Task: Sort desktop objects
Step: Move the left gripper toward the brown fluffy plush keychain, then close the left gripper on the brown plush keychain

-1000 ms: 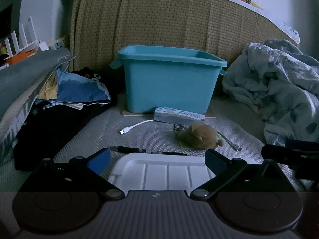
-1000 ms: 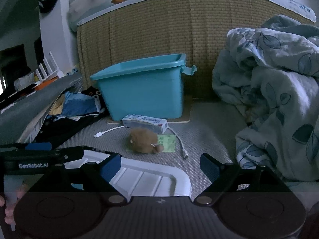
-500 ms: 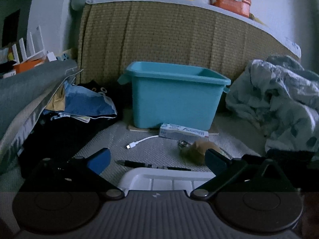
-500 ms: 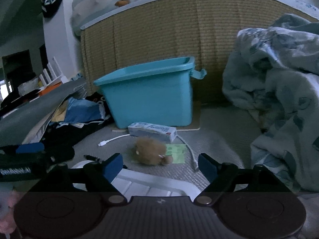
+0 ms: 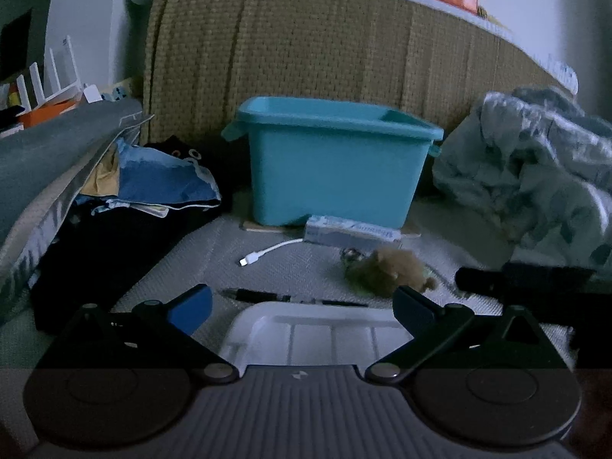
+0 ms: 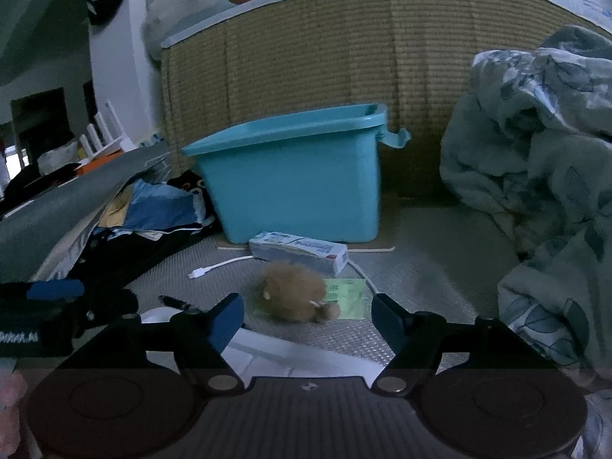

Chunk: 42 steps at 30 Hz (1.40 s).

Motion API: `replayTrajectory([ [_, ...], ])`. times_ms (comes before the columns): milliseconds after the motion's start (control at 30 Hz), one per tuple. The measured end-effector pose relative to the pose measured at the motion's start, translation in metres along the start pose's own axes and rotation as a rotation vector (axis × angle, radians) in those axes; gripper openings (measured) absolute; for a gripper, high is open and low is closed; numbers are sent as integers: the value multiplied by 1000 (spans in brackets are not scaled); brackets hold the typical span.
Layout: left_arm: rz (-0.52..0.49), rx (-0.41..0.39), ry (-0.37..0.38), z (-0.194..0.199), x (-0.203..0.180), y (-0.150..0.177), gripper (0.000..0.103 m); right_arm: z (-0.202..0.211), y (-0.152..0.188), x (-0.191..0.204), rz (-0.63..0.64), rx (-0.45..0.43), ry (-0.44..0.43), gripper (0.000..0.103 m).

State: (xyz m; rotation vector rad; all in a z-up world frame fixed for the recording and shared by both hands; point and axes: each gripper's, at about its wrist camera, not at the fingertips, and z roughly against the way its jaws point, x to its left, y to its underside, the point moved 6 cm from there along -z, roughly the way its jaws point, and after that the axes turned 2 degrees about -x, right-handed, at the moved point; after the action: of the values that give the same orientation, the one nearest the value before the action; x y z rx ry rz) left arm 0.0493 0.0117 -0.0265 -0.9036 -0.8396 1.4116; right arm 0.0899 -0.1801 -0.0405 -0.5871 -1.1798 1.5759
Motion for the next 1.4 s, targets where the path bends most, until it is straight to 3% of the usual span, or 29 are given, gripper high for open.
replayTrajectory([
  [100,-23,7,-15,-2,-1,2,103,-2,0,-5,-17,7,8,78],
  [267,-1,31,23,-5,-1,5,102,-3,2,-7,-33,13,2,78],
  [433,133,27,71,-4,12,1,102,-2,1,-10,-62,10,-5,78],
  [567,175,45,104,-6,14,4,100,-2,2,-10,-71,11,-10,78],
  [900,11,81,121,-22,-9,-2,78,-3,3,-11,-86,15,-18,78],
  [1067,-49,110,176,-35,-20,-12,77,-4,4,-17,-122,17,-14,78],
  [1167,-52,161,235,-46,-30,-12,63,-6,4,-22,-144,18,-12,78],
  [1400,-98,218,274,-71,-54,-13,63,-5,4,-33,-204,5,-9,78],
])
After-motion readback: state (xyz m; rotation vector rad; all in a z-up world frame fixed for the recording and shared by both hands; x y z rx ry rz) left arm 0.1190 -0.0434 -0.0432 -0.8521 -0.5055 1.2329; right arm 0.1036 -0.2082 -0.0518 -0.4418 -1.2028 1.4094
